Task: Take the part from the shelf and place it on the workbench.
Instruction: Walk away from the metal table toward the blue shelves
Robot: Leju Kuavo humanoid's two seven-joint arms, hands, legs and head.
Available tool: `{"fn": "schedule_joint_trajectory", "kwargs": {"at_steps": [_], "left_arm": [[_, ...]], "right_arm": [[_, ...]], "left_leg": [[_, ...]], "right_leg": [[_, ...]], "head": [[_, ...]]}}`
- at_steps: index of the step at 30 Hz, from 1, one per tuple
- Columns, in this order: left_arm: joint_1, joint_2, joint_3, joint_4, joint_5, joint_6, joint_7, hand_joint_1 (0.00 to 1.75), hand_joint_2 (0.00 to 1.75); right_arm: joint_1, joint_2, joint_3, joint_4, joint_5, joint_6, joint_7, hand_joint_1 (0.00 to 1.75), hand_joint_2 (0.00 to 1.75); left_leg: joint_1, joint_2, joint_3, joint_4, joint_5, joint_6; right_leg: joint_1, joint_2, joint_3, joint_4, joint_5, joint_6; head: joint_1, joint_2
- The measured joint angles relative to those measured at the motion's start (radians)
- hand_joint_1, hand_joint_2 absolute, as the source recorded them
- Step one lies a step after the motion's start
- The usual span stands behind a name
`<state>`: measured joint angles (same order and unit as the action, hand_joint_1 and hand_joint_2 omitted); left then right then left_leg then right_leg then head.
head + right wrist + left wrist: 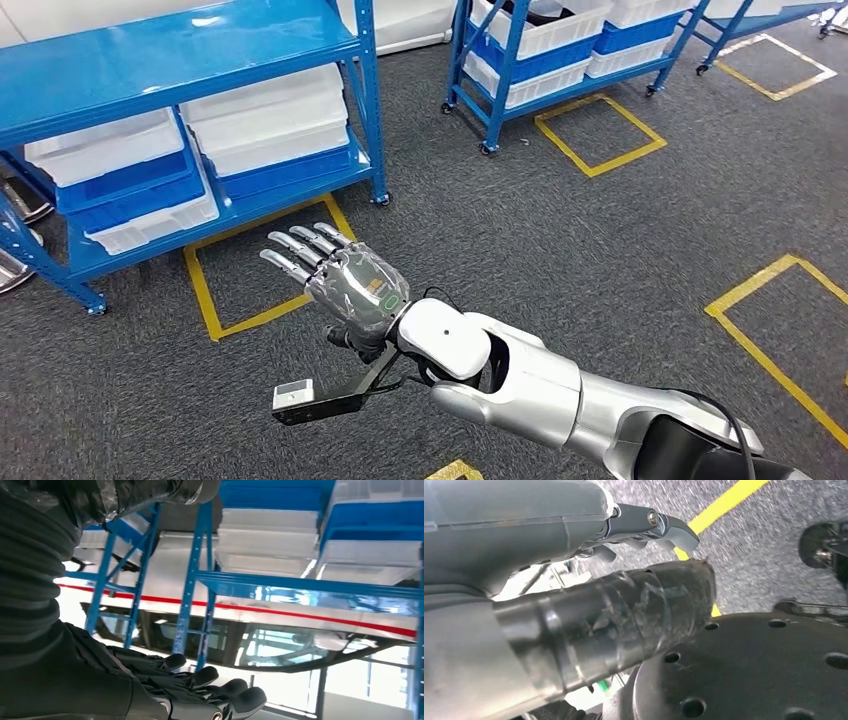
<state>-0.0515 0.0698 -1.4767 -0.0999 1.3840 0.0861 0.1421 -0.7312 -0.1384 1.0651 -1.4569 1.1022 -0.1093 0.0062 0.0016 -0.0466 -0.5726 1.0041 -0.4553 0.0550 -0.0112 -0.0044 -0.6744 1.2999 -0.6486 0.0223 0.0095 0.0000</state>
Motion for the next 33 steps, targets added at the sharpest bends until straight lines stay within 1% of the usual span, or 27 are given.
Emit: {"fn": "schedule_joint_trajectory", "kwargs": {"at_steps": [1, 2, 4, 5, 6, 7, 8, 9, 10, 11, 12, 13, 14, 15, 16, 17, 19, 20, 21, 24, 25, 26, 28, 30, 31, 32, 33], "left_arm": [[0.0, -0.001, 0.0, 0.0, 0.0, 0.0, -0.001, 0.0, 0.0], [0.0, -0.003, 0.0, 0.0, 0.0, -0.001, -0.001, 0.0, 0.0], [0.001, -0.009, 0.0, 0.0, 0.0, -0.001, -0.004, 0.0, 0.0], [0.0, -0.012, 0.0, -0.001, 0.0, -0.002, -0.005, 0.0, 0.0], [0.0, -0.014, 0.0, -0.001, 0.0, -0.002, -0.007, 0.0, 0.0], [0.0, -0.016, -0.001, -0.001, 0.0, -0.002, -0.008, 0.0, 0.0], [0.001, -0.017, -0.001, -0.001, 0.0, -0.003, -0.009, 0.0, 0.0], [0.002, -0.017, -0.002, -0.001, 0.0, -0.003, -0.01, 0.0, 0.0], [0.002, -0.016, -0.003, -0.001, 0.0, -0.003, -0.01, 0.0, 0.0], [0.001, -0.017, -0.004, -0.001, 0.0, -0.002, -0.011, 0.0, 0.0], [-0.001, -0.017, -0.005, -0.001, 0.0, -0.002, -0.012, 0.0, 0.0], [-0.003, -0.017, -0.006, -0.002, 0.0, -0.002, -0.012, 0.0, 0.0], [-0.004, -0.017, -0.007, -0.002, 0.0, -0.002, -0.014, 0.0, 0.0], [-0.005, -0.017, -0.007, -0.002, 0.0, -0.002, -0.015, 0.0, 0.0], [-0.005, -0.017, -0.007, -0.002, 0.0, -0.002, -0.016, 0.0, 0.0], [-0.003, -0.017, -0.007, -0.001, 0.0, -0.002, -0.017, 0.0, 0.0], [0.001, -0.017, -0.008, -0.001, 0.001, -0.002, -0.017, 0.0, 0.0], [0.001, -0.017, -0.008, -0.001, 0.001, -0.002, -0.017, 0.0, 0.0], [0.001, -0.017, -0.009, -0.001, 0.001, -0.002, -0.017, 0.0, 0.0], [0.002, -0.017, -0.01, -0.001, 0.001, -0.002, -0.018, 0.0, 0.0], [0.002, -0.017, -0.011, -0.002, 0.001, -0.002, -0.018, 0.0, 0.0], [0.001, -0.017, -0.011, -0.001, 0.001, -0.002, -0.018, 0.0, 0.0], [-0.001, -0.017, -0.012, -0.001, 0.001, -0.002, -0.018, 0.0, 0.0], [-0.003, -0.017, -0.012, -0.001, 0.001, -0.002, -0.018, 0.0, 0.0], [-0.003, -0.017, -0.012, -0.001, 0.001, -0.002, -0.017, 0.0, 0.0], [-0.003, -0.018, -0.012, -0.001, 0.001, -0.002, -0.017, 0.0, 0.0], [-0.002, -0.018, -0.012, -0.001, 0.001, -0.002, -0.017, 0.0, 0.0]], "right_arm": [[-0.001, -0.001, 0.0, 0.0, 0.001, 0.002, 0.0, 0.0, 1.75], [-0.001, -0.001, 0.0, 0.0, 0.001, 0.003, 0.0, 0.0, 1.75], [-0.003, -0.002, 0.0, 0.0, 0.003, 0.007, 0.0, 0.0, 1.75], [-0.004, -0.003, 0.001, 0.0, 0.004, 0.01, 0.0, 0.0, 1.75], [-0.005, -0.004, 0.002, 0.0, 0.005, 0.012, 0.0, 0.0, 1.75], [-0.007, -0.005, 0.002, -0.001, 0.006, 0.014, 0.001, 0.0, 1.75], [-0.011, -0.004, 0.003, -0.002, 0.006, 0.015, 0.001, 0.0, 1.75], [-0.013, -0.002, 0.003, -0.004, 0.007, 0.015, 0.002, 0.0, 1.75], [-0.016, -0.001, 0.003, -0.005, 0.008, 0.015, 0.003, 0.0, 1.75], [-0.017, 0.0, 0.003, -0.006, 0.008, 0.016, 0.003, 0.0, 1.75], [-0.018, 0.0, 0.003, -0.006, 0.009, 0.016, 0.003, 0.0, 1.75], [-0.018, 0.0, 0.003, -0.006, 0.009, 0.017, 0.003, 0.0, 1.75], [-0.018, -0.001, 0.003, -0.006, 0.009, 0.018, 0.003, 0.0, 1.31], [-0.017, -0.001, 0.004, -0.006, 0.009, 0.019, 0.004, 0.0, 0.87], [-0.017, -0.001, 0.004, -0.006, 0.009, 0.02, 0.004, 0.0, 0.44], [-0.017, -0.002, 0.004, -0.006, 0.009, 0.02, 0.005, 0.0, 0.0], [-0.017, -0.002, 0.004, -0.006, 0.005, 0.023, 0.008, 0.0, 0.0], [-0.018, -0.003, 0.004, -0.006, 0.0, 0.027, 0.01, 0.0, 0.0], [-0.018, -0.003, 0.004, -0.006, -0.006, 0.031, 0.011, 0.0, 0.0], [-0.018, -0.005, 0.002, -0.006, -0.024, 0.042, 0.012, 0.0, 0.0], [-0.018, -0.006, 0.001, -0.006, -0.027, 0.042, 0.012, 0.0, 0.0], [-0.019, -0.007, -0.001, -0.005, -0.029, 0.043, 0.012, 0.0, 0.0], [-0.018, -0.01, -0.003, -0.004, -0.031, 0.045, 0.012, 0.0, 0.0], [-0.012, -0.014, -0.003, 0.0, -0.034, 0.052, 0.014, 0.0, 0.0], [-0.009, -0.015, -0.004, 0.003, -0.037, 0.058, 0.017, 0.0, 0.0], [-0.007, -0.016, -0.004, 0.006, -0.041, 0.064, 0.021, 0.0, 0.0], [-0.006, -0.017, -0.004, 0.009, -0.045, 0.069, 0.026, 0.0, 0.0]], "left_leg": [[0.0, -0.015, 0.014, 0.0, -0.01, -0.001], [0.0, -0.03, 0.028, 0.0, -0.02, -0.003], [0.001, -0.056, 0.05, 0.002, -0.04, -0.009], [0.002, -0.068, 0.053, 0.002, -0.048, -0.014], [0.005, -0.079, 0.056, 0.002, -0.053, -0.021], [0.005, -0.087, 0.058, 0.005, -0.053, -0.029], [0.006, -0.092, 0.057, 0.007, -0.052, -0.036], [0.006, -0.081, 0.055, 0.019, -0.05, -0.041], [0.004, -0.057, 0.043, 0.045, -0.05, -0.046], [0.003, -0.028, 0.021, 0.087, -0.059, -0.05], [0.003, 0.003, -0.014, 0.142, -0.076, -0.054], [0.004, 0.023, -0.055, 0.201, -0.102, -0.058], [0.007, 0.032, -0.094, 0.249, -0.127, -0.063], [0.009, 0.036, -0.122, 0.275, -0.14, -0.067], [0.011, 0.039, -0.133, 0.269, -0.13, -0.069], [0.013, 0.042, -0.127, 0.23, -0.097, -0.071], [0.014, 0.056, -0.084, 0.1, -0.001, -0.069], [0.012, 0.064, -0.068, 0.048, 0.024, -0.067], [0.009, 0.07, -0.058, 0.018, 0.039, -0.061], [0.007, 0.065, -0.045, 0.006, 0.035, -0.041], [0.008, 0.061, -0.036, 0.002, 0.031, -0.035], [0.009, 0.058, -0.027, -0.001, 0.027, -0.03], [0.009, 0.052, -0.014, -0.003, 0.017, -0.02], [0.008, 0.042, -0.002, -0.003, 0.005, -0.016], [0.008, 0.037, 0.007, -0.003, -0.003, -0.016], [0.007, 0.032, 0.019, -0.002, -0.011, -0.017], [0.007, 0.028, 0.032, -0.002, -0.021, -0.018]], "right_leg": [[-0.001, 0.002, -0.013, -0.02, 0.004, 0.0], [-0.001, 0.008, -0.015, -0.064, 0.035, -0.002], [-0.001, 0.046, -0.003, -0.187, 0.157, -0.01], [0.001, 0.062, 0.003, -0.229, 0.203, -0.015], [0.004, 0.07, 0.006, -0.255, 0.233, -0.021], [0.007, 0.065, 0.01, -0.263, 0.237, -0.028], [0.008, 0.053, 0.02, -0.269, 0.233, -0.035], [0.008, 0.042, 0.031, -0.277, 0.232, -0.042], [0.006, 0.032, 0.046, -0.285, 0.228, -0.05], [0.005, 0.023, 0.059, -0.291, 0.222, -0.055], [0.006, 0.011, 0.071, -0.295, 0.214, -0.059], [0.006, -0.002, 0.081, -0.296, 0.205, -0.062], [0.007, -0.014, 0.09, -0.296, 0.196, -0.062], [0.007, -0.025, 0.1, -0.296, 0.186, -0.06], [0.007, -0.034, 0.111, -0.296, 0.176, -0.059], [0.006, -0.042, 0.125, -0.295, 0.165, -0.057], [0.005, -0.055, 0.15, -0.295, 0.144, -0.05], [0.006, -0.06, 0.158, -0.295, 0.135, -0.045], [0.008, -0.064, 0.162, -0.295, 0.129, -0.039], [0.01, -0.065, 0.167, -0.28, 0.121, -0.021], [0.008, -0.055, 0.162, -0.259, 0.12, -0.016], [0.005, -0.042, 0.144, -0.224, 0.114, -0.013], [0.0, -0.012, 0.069, -0.101, 0.078, -0.007], [-0.001, -0.002, -0.013, 0.002, 0.033, -0.003], [-0.001, -0.001, -0.033, 0.01, 0.032, -0.002], [-0.001, 0.0, -0.037, -0.016, 0.054, -0.004], [0.0, 0.001, -0.025, -0.071, 0.098, -0.008]], "head": [[0.0, 0.0], [0.0, 0.0], [0.0, 0.0], [0.0, 0.0], [0.001, 0.0], [0.001, 0.0], [0.002, 0.0], [0.001, 0.0], [0.001, 0.0], [0.0, 0.0], [0.0, 0.0], [0.0, 0.0], [0.0, 0.0], [0.0, 0.0], [0.0, 0.0], [0.0, 0.0], [0.0, 0.0], [0.0, 0.0], [0.0, 0.0], [0.001, 0.0], [0.001, 0.0], [0.001, 0.0], [0.001, 0.0], [0.001, 0.0], [0.001, 0.0], [0.001, 0.0], [0.001, 0.0]]}}
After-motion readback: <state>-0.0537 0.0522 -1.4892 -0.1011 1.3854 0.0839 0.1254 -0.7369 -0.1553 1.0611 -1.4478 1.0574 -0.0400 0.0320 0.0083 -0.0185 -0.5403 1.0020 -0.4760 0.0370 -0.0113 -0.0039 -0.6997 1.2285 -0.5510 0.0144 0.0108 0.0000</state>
